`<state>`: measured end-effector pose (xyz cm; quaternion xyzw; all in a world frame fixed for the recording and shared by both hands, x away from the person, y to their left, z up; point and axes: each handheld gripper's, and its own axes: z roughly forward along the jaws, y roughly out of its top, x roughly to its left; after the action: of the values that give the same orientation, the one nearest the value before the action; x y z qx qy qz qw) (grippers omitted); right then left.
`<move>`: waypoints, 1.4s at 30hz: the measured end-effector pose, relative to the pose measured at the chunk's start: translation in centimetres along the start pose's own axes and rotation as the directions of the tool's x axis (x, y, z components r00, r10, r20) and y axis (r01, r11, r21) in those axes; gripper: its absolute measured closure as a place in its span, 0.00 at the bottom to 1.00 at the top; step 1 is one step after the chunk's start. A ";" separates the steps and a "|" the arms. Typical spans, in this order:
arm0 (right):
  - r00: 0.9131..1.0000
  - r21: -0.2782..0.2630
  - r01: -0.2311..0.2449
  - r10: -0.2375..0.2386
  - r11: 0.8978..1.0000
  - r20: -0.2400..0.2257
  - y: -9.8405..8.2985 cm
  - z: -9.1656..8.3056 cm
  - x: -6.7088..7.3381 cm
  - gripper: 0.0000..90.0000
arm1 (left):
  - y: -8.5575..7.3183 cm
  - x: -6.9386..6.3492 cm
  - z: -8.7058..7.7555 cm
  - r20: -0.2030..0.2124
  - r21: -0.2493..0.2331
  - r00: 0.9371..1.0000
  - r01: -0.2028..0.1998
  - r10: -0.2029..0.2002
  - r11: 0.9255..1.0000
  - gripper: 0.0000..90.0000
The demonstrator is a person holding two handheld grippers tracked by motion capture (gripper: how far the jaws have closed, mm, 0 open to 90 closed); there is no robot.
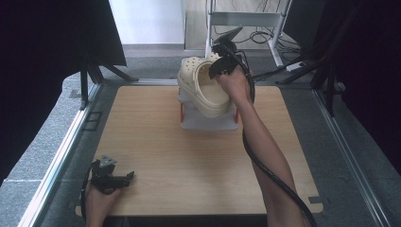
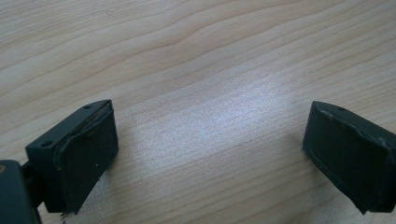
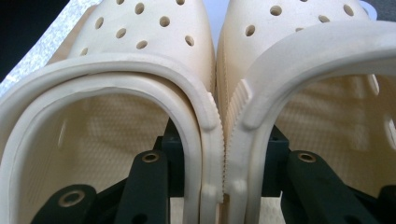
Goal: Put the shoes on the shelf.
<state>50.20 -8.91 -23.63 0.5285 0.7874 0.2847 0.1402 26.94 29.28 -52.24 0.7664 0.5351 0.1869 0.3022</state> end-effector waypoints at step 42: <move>0.988 -0.099 -0.091 0.102 0.991 0.112 3.8 10.2 -2.6 0.58 | 0.1 0.0 0.1 0.007 0.002 1.000 -0.008 0.008 1.000 0.03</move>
<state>59.44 -7.12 -29.72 0.5745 0.7372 0.2963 0.1967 27.09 29.27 -52.22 0.7695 0.5313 0.1847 0.3025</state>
